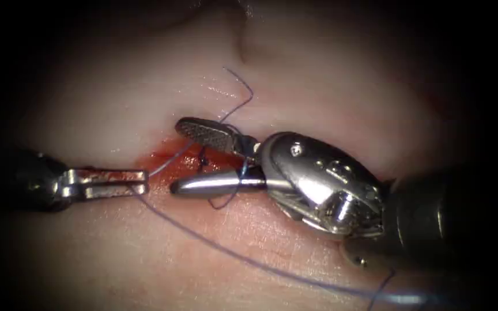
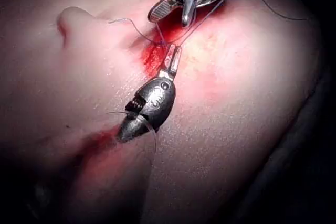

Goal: Wound Closure

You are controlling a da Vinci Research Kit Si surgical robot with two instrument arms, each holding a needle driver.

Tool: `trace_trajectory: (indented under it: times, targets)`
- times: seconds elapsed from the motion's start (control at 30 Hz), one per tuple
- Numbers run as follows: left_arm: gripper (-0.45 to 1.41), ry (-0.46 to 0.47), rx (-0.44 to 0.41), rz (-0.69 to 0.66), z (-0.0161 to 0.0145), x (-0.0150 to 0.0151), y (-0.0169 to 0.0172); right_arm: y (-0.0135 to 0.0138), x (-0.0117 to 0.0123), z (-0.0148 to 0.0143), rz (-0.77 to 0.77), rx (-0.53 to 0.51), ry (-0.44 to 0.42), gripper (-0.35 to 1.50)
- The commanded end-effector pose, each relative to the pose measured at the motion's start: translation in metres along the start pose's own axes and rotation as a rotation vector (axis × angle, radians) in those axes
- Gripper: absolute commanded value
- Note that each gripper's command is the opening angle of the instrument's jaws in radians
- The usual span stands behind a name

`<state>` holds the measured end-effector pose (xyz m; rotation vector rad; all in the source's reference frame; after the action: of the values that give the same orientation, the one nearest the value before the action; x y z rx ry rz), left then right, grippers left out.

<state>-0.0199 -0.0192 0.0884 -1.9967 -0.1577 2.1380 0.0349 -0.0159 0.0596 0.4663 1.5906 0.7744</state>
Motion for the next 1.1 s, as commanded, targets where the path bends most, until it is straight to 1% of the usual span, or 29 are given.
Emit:
trace_trajectory:
  times: [0.03, 0.1, 0.13, 0.23, 0.27, 0.3, 0.4, 0.53, 0.63, 0.67, 0.77, 0.83, 0.87, 1.0, 1.07, 1.1]
  targets:
    - [-0.45, 0.002, -0.007, -0.004, 0.0008, -0.0010, 0.0009, -0.0003, -0.0010, 0.0005, 0.032, -0.012, 0.010, 0.46]
    - [-0.45, 0.004, -0.013, -0.005, 0.0015, -0.0013, 0.0013, -0.0003, -0.0013, 0.0005, 0.080, -0.044, 0.024, 0.44]
    - [-0.45, 0.005, -0.016, -0.007, 0.0020, -0.0016, 0.0017, -0.0004, -0.0017, 0.0006, 0.115, -0.090, 0.037, 0.42]
    - [-0.45, 0.008, -0.024, -0.008, 0.0028, -0.0019, 0.0021, -0.0007, -0.0025, 0.0007, 0.161, -0.143, 0.059, 0.42]
    - [-0.45, 0.008, -0.024, -0.008, 0.0028, -0.0019, 0.0021, -0.0007, -0.0025, 0.0007, 0.161, -0.143, 0.059, 0.42]
    - [-0.45, 0.011, -0.032, -0.010, 0.0032, -0.0016, 0.0021, -0.0009, -0.0032, 0.0007, 0.188, -0.205, 0.058, 0.46]
    - [-0.45, 0.015, -0.038, -0.015, 0.0035, -0.0011, 0.0017, -0.0009, -0.0040, 0.0005, 0.224, -0.298, 0.038, 0.49]
    - [-0.45, 0.016, -0.036, -0.023, 0.0039, -0.0005, 0.0010, -0.0005, -0.0047, -0.0002, 0.246, -0.366, 0.019, 0.53]
    - [-0.45, 0.016, -0.036, -0.025, 0.0041, -0.0002, 0.0008, -0.0004, -0.0051, -0.0008, 0.263, -0.392, 0.009, 0.53]
    - [-0.45, 0.017, -0.037, -0.026, 0.0041, -0.0002, 0.0008, -0.0002, -0.0056, -0.0015, 0.280, -0.419, 0.013, 0.53]
    - [-0.45, 0.017, -0.038, -0.024, 0.0042, -0.0003, 0.0010, 0.0005, -0.0061, -0.0024, 0.327, -0.462, 0.043, 0.53]
    - [-0.45, 0.018, -0.039, -0.024, 0.0042, -0.0003, 0.0010, 0.0014, -0.0067, -0.0030, 0.419, -0.492, 0.047, 0.53]
    - [-0.45, 0.018, -0.039, -0.024, 0.0042, -0.0003, 0.0010, 0.0018, -0.0071, -0.0035, 0.491, -0.506, 0.052, 0.54]
    - [-0.45, 0.018, -0.040, -0.024, 0.0042, -0.0002, 0.0011, 0.0022, -0.0077, -0.0039, 0.625, -0.511, 0.074, 0.64]
    - [-0.45, 0.021, -0.039, -0.024, 0.0043, -0.0002, 0.0012, 0.0028, -0.0080, -0.0037, 0.716, -0.509, 0.085, 0.59]
    - [-0.45, 0.021, -0.039, -0.024, 0.0043, -0.0002, 0.0012, 0.0028, -0.0080, -0.0037, 0.716, -0.509, 0.085, 0.59]
